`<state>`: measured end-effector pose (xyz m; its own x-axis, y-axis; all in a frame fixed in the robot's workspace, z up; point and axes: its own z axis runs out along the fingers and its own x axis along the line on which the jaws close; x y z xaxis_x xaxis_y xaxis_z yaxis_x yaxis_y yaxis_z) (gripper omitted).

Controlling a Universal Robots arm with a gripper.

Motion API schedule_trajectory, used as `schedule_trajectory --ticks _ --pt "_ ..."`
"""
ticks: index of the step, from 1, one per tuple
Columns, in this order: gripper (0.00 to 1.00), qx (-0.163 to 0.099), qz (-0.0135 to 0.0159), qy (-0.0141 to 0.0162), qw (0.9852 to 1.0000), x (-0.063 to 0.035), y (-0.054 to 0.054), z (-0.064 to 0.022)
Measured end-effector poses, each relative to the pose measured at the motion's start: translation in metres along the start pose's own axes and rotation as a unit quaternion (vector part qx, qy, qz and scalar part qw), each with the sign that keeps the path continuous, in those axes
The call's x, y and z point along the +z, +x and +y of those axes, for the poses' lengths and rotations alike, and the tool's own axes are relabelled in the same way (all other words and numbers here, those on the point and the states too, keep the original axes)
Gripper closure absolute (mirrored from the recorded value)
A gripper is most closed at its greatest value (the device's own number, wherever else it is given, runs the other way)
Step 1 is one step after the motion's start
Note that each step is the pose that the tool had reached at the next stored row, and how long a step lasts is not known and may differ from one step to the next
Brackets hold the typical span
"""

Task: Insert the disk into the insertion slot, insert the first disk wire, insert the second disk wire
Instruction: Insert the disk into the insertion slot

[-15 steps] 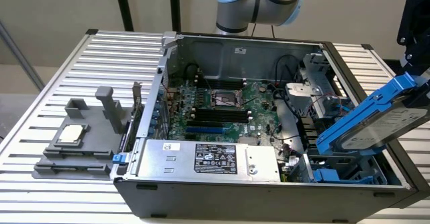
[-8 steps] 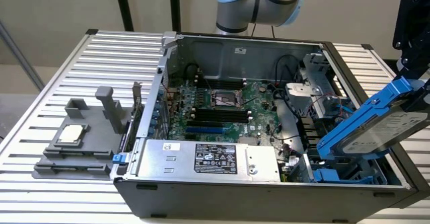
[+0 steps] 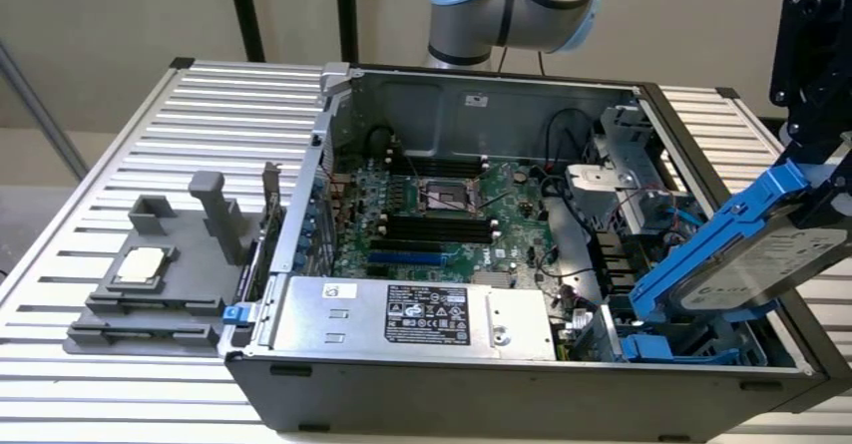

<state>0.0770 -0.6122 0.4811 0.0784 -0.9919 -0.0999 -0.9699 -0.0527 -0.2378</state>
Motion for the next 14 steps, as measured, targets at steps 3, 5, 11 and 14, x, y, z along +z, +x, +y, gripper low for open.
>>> schedule_trajectory --ticks 3,5,11,14 --pt "0.68 0.005 0.0015 0.0033 1.0 0.0003 0.0 0.0029" --pt "0.68 0.009 0.0024 0.0046 0.9999 0.0005 0.0 0.0059" --pt "0.68 0.016 0.0048 0.0132 0.9998 0.0028 0.0 0.013" --pt "0.68 0.017 0.0056 0.0231 0.9996 0.0052 0.0 0.016"
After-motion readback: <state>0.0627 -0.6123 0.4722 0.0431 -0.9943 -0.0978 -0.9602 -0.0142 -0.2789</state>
